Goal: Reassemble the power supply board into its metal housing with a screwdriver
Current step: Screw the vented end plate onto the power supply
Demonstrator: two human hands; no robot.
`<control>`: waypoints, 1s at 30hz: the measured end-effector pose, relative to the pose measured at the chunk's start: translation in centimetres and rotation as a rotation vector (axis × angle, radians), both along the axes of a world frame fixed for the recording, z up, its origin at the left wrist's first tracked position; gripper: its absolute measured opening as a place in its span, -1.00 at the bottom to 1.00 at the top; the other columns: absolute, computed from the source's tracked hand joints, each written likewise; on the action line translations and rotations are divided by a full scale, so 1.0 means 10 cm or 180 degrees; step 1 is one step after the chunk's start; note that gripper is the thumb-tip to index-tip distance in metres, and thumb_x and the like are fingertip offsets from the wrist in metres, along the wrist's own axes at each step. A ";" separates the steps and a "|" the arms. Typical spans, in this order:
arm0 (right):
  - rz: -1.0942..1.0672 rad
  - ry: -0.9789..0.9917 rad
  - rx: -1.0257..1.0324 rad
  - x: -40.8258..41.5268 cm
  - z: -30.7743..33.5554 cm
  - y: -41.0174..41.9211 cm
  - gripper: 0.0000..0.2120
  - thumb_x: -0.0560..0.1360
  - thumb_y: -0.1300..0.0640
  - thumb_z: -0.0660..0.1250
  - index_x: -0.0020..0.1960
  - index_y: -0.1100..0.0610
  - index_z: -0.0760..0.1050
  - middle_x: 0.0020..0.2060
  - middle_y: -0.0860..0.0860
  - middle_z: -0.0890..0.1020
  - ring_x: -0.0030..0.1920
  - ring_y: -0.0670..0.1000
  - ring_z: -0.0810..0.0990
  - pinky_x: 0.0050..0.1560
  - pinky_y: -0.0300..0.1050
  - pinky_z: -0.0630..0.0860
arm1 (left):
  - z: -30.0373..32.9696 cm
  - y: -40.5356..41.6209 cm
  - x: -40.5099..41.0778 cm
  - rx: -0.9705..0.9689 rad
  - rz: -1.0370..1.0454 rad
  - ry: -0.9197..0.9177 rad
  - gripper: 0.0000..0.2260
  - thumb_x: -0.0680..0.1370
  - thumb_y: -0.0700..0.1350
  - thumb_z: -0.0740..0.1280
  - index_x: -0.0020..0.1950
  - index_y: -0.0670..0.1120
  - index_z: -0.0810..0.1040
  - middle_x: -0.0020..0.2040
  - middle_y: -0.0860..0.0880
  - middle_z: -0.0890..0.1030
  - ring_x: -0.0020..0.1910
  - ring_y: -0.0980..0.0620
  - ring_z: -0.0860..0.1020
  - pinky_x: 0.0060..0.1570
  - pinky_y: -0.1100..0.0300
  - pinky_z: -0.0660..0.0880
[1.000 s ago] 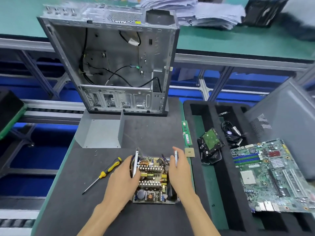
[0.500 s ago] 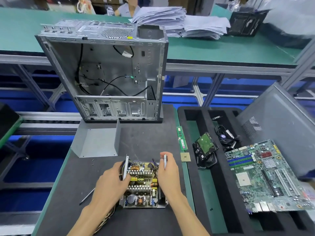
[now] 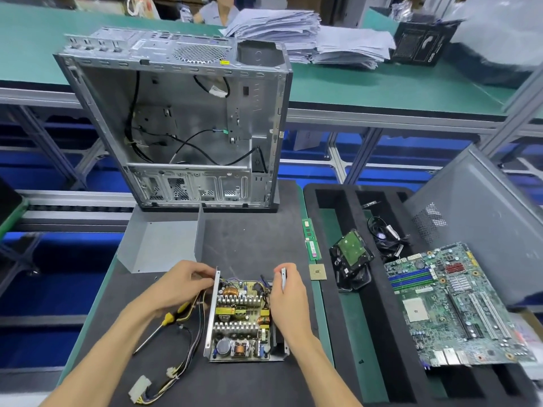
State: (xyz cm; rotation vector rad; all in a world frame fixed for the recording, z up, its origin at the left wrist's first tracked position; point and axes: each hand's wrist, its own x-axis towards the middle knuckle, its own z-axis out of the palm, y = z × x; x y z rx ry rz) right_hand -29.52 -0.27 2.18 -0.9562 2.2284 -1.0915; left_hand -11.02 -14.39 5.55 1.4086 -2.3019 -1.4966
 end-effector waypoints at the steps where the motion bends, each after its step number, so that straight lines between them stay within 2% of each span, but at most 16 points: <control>1: -0.0002 -0.0005 0.0000 0.00 0.00 0.00 -0.91 0.72 0.11 0.11 0.09 -0.01 0.38 -0.03 -0.03 0.56 -0.05 0.02 0.56 -0.08 -0.05 0.51 | 0.01 -0.01 -0.01 -0.0104 -0.0047 -0.0042 -0.86 0.58 -0.19 0.41 0.00 0.03 0.72 -0.12 0.14 0.74 -0.10 0.18 0.68 0.04 0.19 0.60; 4: -0.0012 -0.0006 0.0023 0.00 -0.01 0.00 -0.91 0.72 0.10 0.12 0.09 -0.03 0.38 -0.03 -0.04 0.56 -0.05 0.00 0.55 -0.10 -0.08 0.49 | 0.03 0.00 -0.07 -0.0339 -0.0114 -0.0273 -0.87 0.58 -0.22 0.38 0.05 -0.07 0.70 -0.16 0.04 0.74 -0.15 0.14 0.68 0.06 0.12 0.59; 8: -0.0015 0.0008 0.0020 0.00 -0.01 0.00 -0.90 0.71 0.11 0.11 0.09 -0.03 0.39 -0.04 -0.05 0.56 -0.05 -0.01 0.55 -0.14 -0.12 0.47 | 0.02 0.00 -0.11 -0.0295 0.0073 -0.0282 -0.81 0.61 -0.29 0.29 0.13 -0.08 0.61 -0.28 -0.09 0.71 -0.17 -0.09 0.69 -0.01 -0.02 0.61; 9: -0.0016 0.0008 0.0020 0.00 -0.01 0.00 -0.90 0.72 0.11 0.11 0.09 -0.02 0.39 -0.04 -0.05 0.56 -0.06 -0.01 0.55 -0.16 -0.14 0.45 | 0.02 0.00 -0.11 -0.0279 0.0109 -0.0271 -0.81 0.60 -0.28 0.30 0.12 -0.07 0.62 -0.29 -0.08 0.71 -0.17 -0.09 0.68 -0.01 -0.01 0.60; 12: -0.0022 -0.0007 0.0040 0.00 -0.01 0.00 -0.90 0.72 0.11 0.11 0.09 -0.03 0.39 -0.04 -0.05 0.56 -0.07 -0.02 0.54 -0.18 -0.15 0.42 | 0.00 0.01 -0.08 -0.0219 0.0248 -0.0198 -0.86 0.56 -0.21 0.40 -0.01 0.00 0.72 -0.24 0.06 0.73 -0.17 0.08 0.69 0.02 0.10 0.61; 14: -0.0018 -0.0027 0.0016 0.00 -0.02 0.00 -0.89 0.72 0.10 0.10 0.09 -0.02 0.39 -0.05 -0.04 0.57 -0.09 -0.01 0.54 -0.19 -0.14 0.41 | 0.00 0.03 -0.03 -0.0072 0.0268 -0.0114 -0.89 0.54 -0.15 0.44 -0.05 0.03 0.74 -0.20 0.09 0.74 -0.15 0.09 0.69 0.01 0.11 0.62; 17: -0.0015 -0.0017 -0.0015 -0.01 -0.02 0.01 -0.88 0.72 0.09 0.10 0.08 -0.01 0.40 -0.05 -0.03 0.57 -0.10 0.00 0.54 -0.18 -0.13 0.42 | 0.03 0.04 0.00 0.0043 0.0169 -0.0078 -0.91 0.53 -0.12 0.46 -0.01 0.03 0.73 -0.20 0.06 0.74 -0.16 0.08 0.70 -0.05 0.14 0.61; 20: -0.0007 0.0009 -0.0034 -0.01 -0.03 0.01 -0.88 0.72 0.09 0.10 0.07 -0.01 0.39 -0.06 -0.04 0.56 -0.09 0.00 0.54 -0.15 -0.10 0.45 | 0.04 0.05 -0.03 -0.0119 0.0101 -0.0187 -0.86 0.54 -0.11 0.46 0.09 -0.05 0.72 -0.11 0.07 0.74 -0.09 0.12 0.69 0.08 0.11 0.60; 21: -0.0004 -0.0001 -0.0039 -0.01 -0.03 0.01 -0.88 0.72 0.09 0.10 0.06 -0.02 0.39 -0.07 -0.04 0.56 -0.10 0.00 0.54 -0.15 -0.11 0.44 | 0.04 0.06 -0.04 -0.0130 0.0122 -0.0231 -0.85 0.56 -0.12 0.44 0.10 -0.07 0.72 -0.12 0.06 0.74 -0.10 0.14 0.69 0.05 0.16 0.60; 23: 0.0005 -0.0015 -0.0036 -0.01 -0.03 0.01 -0.88 0.72 0.09 0.10 0.06 -0.03 0.39 -0.08 -0.03 0.57 -0.13 0.00 0.53 -0.17 -0.10 0.43 | 0.03 0.08 -0.09 -0.0138 0.0201 -0.0314 -0.85 0.60 -0.19 0.37 0.11 -0.10 0.70 -0.23 0.03 0.73 -0.24 0.20 0.66 -0.18 0.34 0.52; 25: 0.0008 -0.0026 -0.0022 -0.01 -0.04 0.01 -0.88 0.72 0.09 0.10 0.05 -0.04 0.38 -0.09 -0.01 0.56 -0.16 0.00 0.49 -0.19 -0.09 0.41 | 0.01 0.11 -0.13 -0.0143 0.0328 -0.0352 -0.80 0.62 -0.27 0.27 0.10 -0.12 0.67 -0.32 -0.02 0.69 -0.40 0.20 0.58 -0.38 0.38 0.41; 27: 0.0009 -0.0011 0.0008 -0.01 -0.04 0.01 -0.88 0.72 0.08 0.09 0.05 -0.05 0.37 -0.10 -0.02 0.56 -0.18 -0.01 0.48 -0.22 -0.10 0.39 | -0.01 0.14 -0.15 -0.0130 0.0500 -0.0304 -0.76 0.63 -0.30 0.21 0.10 -0.12 0.66 -0.36 -0.03 0.65 -0.47 0.20 0.53 -0.46 0.36 0.38; 30: 0.0006 0.0045 0.0051 0.00 -0.02 -0.01 -0.88 0.72 0.06 0.10 0.04 -0.08 0.36 -0.10 -0.06 0.56 -0.16 -0.04 0.52 -0.23 -0.14 0.39 | -0.03 0.15 -0.14 -0.0024 0.0714 -0.0152 -0.76 0.63 -0.33 0.20 0.08 -0.14 0.66 -0.41 0.01 0.63 -0.49 0.19 0.55 -0.49 0.37 0.40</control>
